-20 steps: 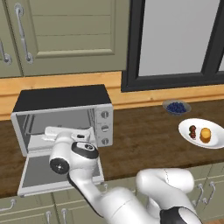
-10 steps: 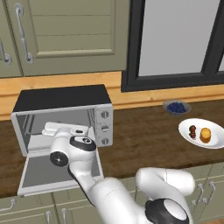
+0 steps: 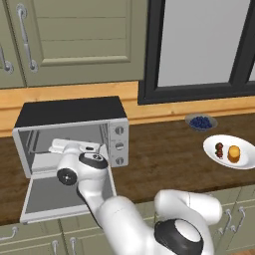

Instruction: Pick up the kebab skewer and baguette bread, and place them inside the toaster oven. Close the toaster oven door and start by setting the timer.

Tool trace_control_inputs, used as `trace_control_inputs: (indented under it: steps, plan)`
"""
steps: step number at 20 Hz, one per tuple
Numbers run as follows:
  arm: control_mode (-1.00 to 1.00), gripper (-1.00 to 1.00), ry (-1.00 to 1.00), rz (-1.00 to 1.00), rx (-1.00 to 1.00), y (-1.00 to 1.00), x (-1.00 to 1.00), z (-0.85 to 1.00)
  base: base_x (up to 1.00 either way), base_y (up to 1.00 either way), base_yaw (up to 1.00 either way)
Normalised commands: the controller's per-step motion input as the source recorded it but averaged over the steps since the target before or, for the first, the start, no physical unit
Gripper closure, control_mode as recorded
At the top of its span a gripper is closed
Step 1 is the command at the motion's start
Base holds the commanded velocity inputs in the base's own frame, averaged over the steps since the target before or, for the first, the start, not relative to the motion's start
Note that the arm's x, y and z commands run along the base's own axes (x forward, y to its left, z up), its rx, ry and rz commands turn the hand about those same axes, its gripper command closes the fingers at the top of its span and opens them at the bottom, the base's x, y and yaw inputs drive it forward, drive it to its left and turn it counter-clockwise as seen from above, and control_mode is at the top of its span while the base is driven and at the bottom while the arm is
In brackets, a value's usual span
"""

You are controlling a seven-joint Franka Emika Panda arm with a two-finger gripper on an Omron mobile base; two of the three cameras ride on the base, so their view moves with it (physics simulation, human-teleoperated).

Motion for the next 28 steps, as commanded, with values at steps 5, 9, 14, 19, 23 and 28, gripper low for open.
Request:
trace_control_inputs:
  steps: [5, 9, 14, 19, 23, 28]
  plan:
    - [-1.00, -1.00, 0.07, 0.00, 0.00, 0.02, 0.21, -0.13, 0.00, 0.00, 0.00]
    - [-1.00, -1.00, 0.09, 0.00, 0.00, 0.04, 0.30, -0.08, 0.00, 0.00, 0.00]
    - [-1.00, -1.00, 0.08, 0.00, 0.00, 0.08, 0.31, -0.14, 0.00, 0.00, 0.00]
    - [-1.00, -1.00, 0.04, 0.00, -0.01, 0.12, 0.27, -0.14, 0.00, 0.00, 0.00]
    - [-1.00, -1.00, 0.07, 0.00, -0.03, 0.09, 0.23, -0.23, 0.00, 0.00, 0.00]
    - [-1.00, -1.00, 0.05, 0.00, -0.04, 0.06, 0.21, -0.22, 0.00, 0.00, 0.00]
